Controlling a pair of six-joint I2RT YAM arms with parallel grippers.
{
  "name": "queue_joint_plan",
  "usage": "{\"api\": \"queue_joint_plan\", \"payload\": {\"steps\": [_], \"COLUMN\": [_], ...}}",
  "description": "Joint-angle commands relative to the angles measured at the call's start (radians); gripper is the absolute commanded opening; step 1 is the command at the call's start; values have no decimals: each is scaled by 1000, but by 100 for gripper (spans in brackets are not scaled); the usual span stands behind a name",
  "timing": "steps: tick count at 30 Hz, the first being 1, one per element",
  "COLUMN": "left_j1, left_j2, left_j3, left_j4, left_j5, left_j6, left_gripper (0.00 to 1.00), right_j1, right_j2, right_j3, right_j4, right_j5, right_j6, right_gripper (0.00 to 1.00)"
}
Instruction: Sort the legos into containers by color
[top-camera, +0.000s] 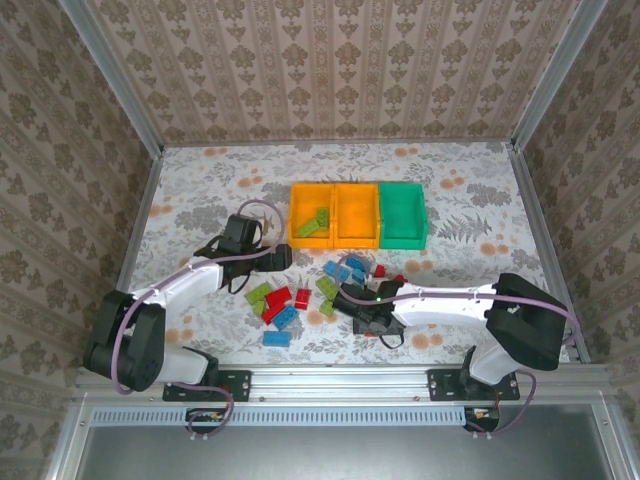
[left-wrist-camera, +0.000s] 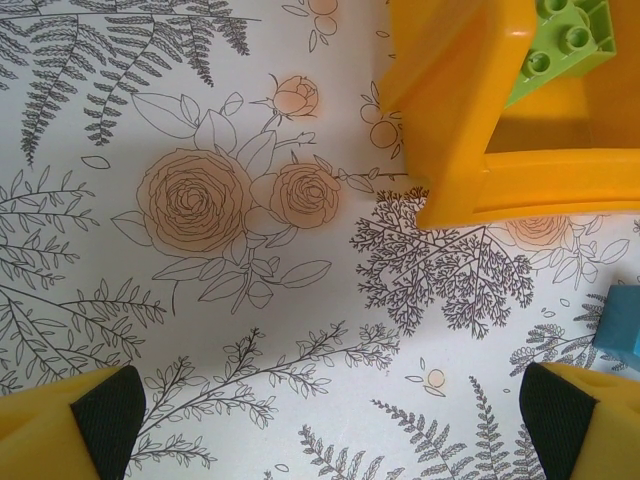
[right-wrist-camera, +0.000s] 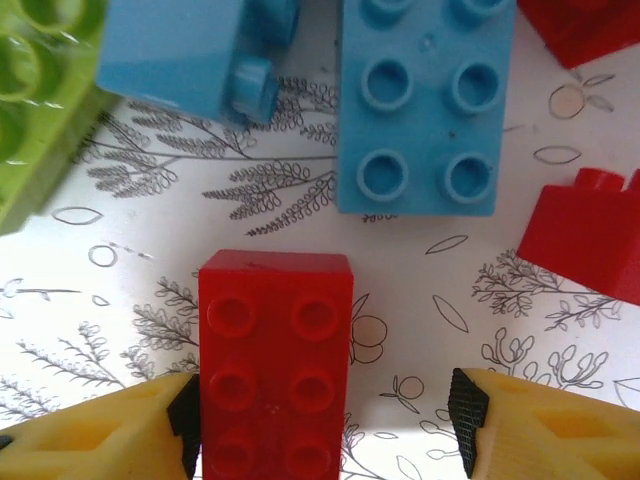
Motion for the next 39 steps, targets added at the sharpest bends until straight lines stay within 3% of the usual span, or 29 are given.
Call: {"api": "queue_joint_plan", "payload": {"steps": [1,6,11,16,19,24,29,33,39], "left_j1": [-8,-12,-14,-16,-17,-18,-55,-74,-98], "left_j2": [13,11,11,8,8,-1,3,4,9], "left_j3": [21,29,33,36,41,46,51,51,55], "left_j4": [-2,-7,-11,-12,-8,-8,-6,-24,-69], "left_j5": [1,0,-3,-4,-3,2,17,13,25], "left_j6": [18,19,20,22,21,22,28,38,47], "left_gripper": [100,100,100,100,100,100,100,100,100], "right_j1": [3,3,3,-46,-160,-470,-647,-698,-769], "right_j2": [30,70,8,-137,-234,-282,-84,138,358], "right_j3": [-6,14,5,48,68,101,273,482,666], "right_j4": [63,68,70,-3,8,110,158,75,22], "right_j5": [-28,-47,-25,43,35,-57,-113,-70,-61], "right_j6": [14,-4,-23,-110,-212,-398,-563,-691,-748], "right_gripper": [63,48,30,27,27,26,26,25,26]}}
